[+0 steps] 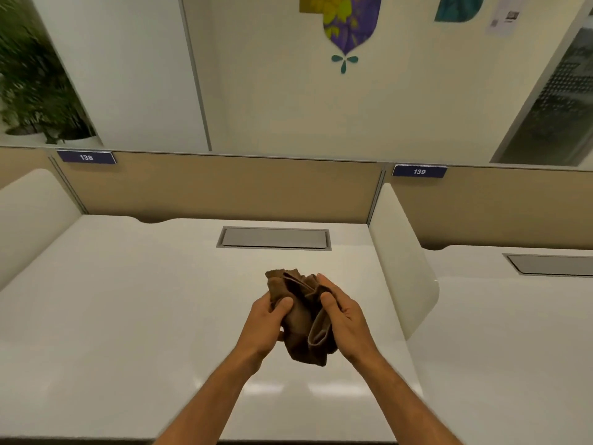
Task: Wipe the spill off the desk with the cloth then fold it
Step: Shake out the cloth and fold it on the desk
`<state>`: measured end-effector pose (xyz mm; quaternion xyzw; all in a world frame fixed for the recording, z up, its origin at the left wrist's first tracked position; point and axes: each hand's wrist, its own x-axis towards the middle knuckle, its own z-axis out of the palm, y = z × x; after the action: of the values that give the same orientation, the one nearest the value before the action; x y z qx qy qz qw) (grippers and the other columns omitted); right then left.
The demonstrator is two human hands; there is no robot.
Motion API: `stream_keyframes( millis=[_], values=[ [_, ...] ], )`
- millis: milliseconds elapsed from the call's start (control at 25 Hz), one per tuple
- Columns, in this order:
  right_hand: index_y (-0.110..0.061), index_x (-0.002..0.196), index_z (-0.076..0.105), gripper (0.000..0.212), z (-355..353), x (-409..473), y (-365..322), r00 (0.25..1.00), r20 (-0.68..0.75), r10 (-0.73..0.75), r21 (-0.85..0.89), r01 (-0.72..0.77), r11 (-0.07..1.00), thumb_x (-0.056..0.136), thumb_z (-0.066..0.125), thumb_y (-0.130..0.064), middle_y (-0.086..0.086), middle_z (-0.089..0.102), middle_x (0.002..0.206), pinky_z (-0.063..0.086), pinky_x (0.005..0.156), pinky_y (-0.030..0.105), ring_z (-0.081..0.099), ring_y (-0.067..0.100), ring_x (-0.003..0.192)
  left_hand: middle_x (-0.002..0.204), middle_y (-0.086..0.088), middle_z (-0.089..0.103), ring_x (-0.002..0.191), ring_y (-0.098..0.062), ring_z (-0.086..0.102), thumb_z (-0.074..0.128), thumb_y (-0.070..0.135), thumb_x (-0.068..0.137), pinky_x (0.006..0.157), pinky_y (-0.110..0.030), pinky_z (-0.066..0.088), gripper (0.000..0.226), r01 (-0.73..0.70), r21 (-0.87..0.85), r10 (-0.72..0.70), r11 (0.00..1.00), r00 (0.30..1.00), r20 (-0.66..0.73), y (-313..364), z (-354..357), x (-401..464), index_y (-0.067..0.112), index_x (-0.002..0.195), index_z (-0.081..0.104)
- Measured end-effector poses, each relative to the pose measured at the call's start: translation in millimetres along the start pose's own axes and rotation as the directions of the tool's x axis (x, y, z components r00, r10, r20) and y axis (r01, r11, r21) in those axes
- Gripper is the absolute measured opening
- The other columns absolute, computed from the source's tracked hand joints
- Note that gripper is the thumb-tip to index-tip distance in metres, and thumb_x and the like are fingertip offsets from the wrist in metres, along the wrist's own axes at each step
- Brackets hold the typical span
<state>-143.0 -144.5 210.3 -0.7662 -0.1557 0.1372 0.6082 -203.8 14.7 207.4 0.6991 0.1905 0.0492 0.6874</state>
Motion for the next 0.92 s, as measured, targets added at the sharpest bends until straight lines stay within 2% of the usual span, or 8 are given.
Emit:
stream_keyframes(
  millis=[120, 200, 320, 400, 600, 680, 800, 920],
  values=[
    [-0.056, 0.134, 0.040, 0.034, 2, 25, -6, 0.993, -0.113, -0.014, -0.039, 0.009, 0.999, 0.105, 0.043, -0.039, -0.021, 0.044, 0.147, 0.041, 0.102, 0.016, 0.046, 0.000, 0.127, 0.120, 0.010, 0.071, 0.109, -0.018, 0.069, 0.049, 0.035, 0.108, 0.068, -0.027, 0.064, 0.016, 0.011, -0.030, -0.012, 0.999, 0.999, -0.038, 6, -36, 28, 0.041, 0.117, 0.062],
    [-0.047, 0.137, 0.050, 0.035, -1, 41, -9, 0.978, -0.204, -0.040, -0.057, 0.029, 0.998, 0.103, 0.043, -0.042, -0.020, 0.054, 0.138, 0.043, 0.100, 0.012, 0.052, -0.003, 0.120, 0.124, 0.006, 0.070, 0.111, -0.019, 0.069, 0.051, 0.034, 0.108, 0.073, -0.033, 0.065, 0.018, 0.009, -0.054, -0.011, 0.998, 0.999, -0.045, 9, -61, 46, 0.036, 0.122, 0.062],
    [-0.029, 0.124, 0.066, 0.041, -7, 65, -19, 0.946, -0.321, -0.036, -0.065, 0.015, 0.998, 0.098, 0.043, -0.050, -0.007, 0.070, 0.108, 0.062, 0.078, 0.024, 0.069, 0.013, 0.097, 0.126, 0.002, 0.071, 0.113, -0.021, 0.070, 0.052, 0.030, 0.108, 0.081, -0.041, 0.066, 0.024, -0.003, -0.056, 0.002, 0.998, 1.000, -0.016, 10, -85, 68, 0.029, 0.129, 0.063],
    [-0.028, 0.108, 0.068, 0.033, -9, 75, -24, 0.943, -0.333, -0.010, -0.046, -0.005, 0.999, 0.101, 0.043, -0.048, 0.002, 0.070, 0.094, 0.062, 0.062, 0.027, 0.072, 0.022, 0.081, 0.123, 0.002, 0.072, 0.111, -0.019, 0.070, 0.054, 0.027, 0.107, 0.081, -0.033, 0.064, 0.022, 0.011, -0.054, -0.011, 0.998, 1.000, -0.010, 8, -90, 77, 0.029, 0.126, 0.066],
    [-0.033, 0.103, 0.071, 0.029, -3, 97, -39, 0.964, -0.265, -0.020, 0.047, 0.034, 0.998, 0.105, 0.044, -0.040, -0.012, 0.075, 0.093, 0.056, 0.072, 0.014, 0.070, 0.004, 0.095, 0.112, 0.000, 0.078, 0.103, -0.022, 0.074, 0.061, 0.024, 0.104, 0.072, -0.029, 0.062, 0.020, 0.036, -0.035, -0.037, 0.999, 0.999, -0.040, 0, -93, 96, 0.026, 0.120, 0.072],
    [-0.034, 0.101, 0.072, 0.030, 2, 112, -54, 0.982, -0.187, 0.002, 0.120, 0.021, 0.993, 0.106, 0.043, -0.040, -0.013, 0.075, 0.093, 0.057, 0.073, 0.017, 0.070, 0.005, 0.095, 0.109, 0.000, 0.079, 0.101, -0.024, 0.076, 0.063, 0.027, 0.103, 0.070, -0.031, 0.064, 0.021, 0.053, -0.024, -0.054, 0.998, 0.998, -0.041, -4, -91, 99, 0.023, 0.121, 0.072],
    [-0.038, 0.103, 0.069, 0.027, 11, 132, -74, 0.997, -0.083, 0.008, 0.142, 0.004, 0.990, 0.105, 0.043, -0.045, -0.008, 0.072, 0.099, 0.057, 0.072, 0.018, 0.069, 0.009, 0.096, 0.107, 0.002, 0.073, 0.100, -0.026, 0.073, 0.073, 0.041, 0.094, 0.073, -0.032, 0.061, 0.028, 0.061, 0.197, -0.029, 0.979, 0.986, -0.162, -8, -86, 104, 0.020, 0.113, 0.071],
    [-0.044, 0.102, 0.071, 0.027, 15, 146, -86, 0.999, 0.025, -0.048, 0.170, 0.043, 0.984, 0.104, 0.045, -0.044, -0.014, 0.073, 0.096, 0.058, 0.075, 0.019, 0.070, 0.008, 0.095, 0.124, 0.003, 0.057, 0.113, -0.022, 0.062, 0.084, 0.046, 0.082, 0.082, -0.026, 0.053, 0.045, 0.042, 0.440, 0.075, 0.897, 0.967, -0.245, -4, -86, 111, 0.026, 0.114, 0.059]
  ],
)
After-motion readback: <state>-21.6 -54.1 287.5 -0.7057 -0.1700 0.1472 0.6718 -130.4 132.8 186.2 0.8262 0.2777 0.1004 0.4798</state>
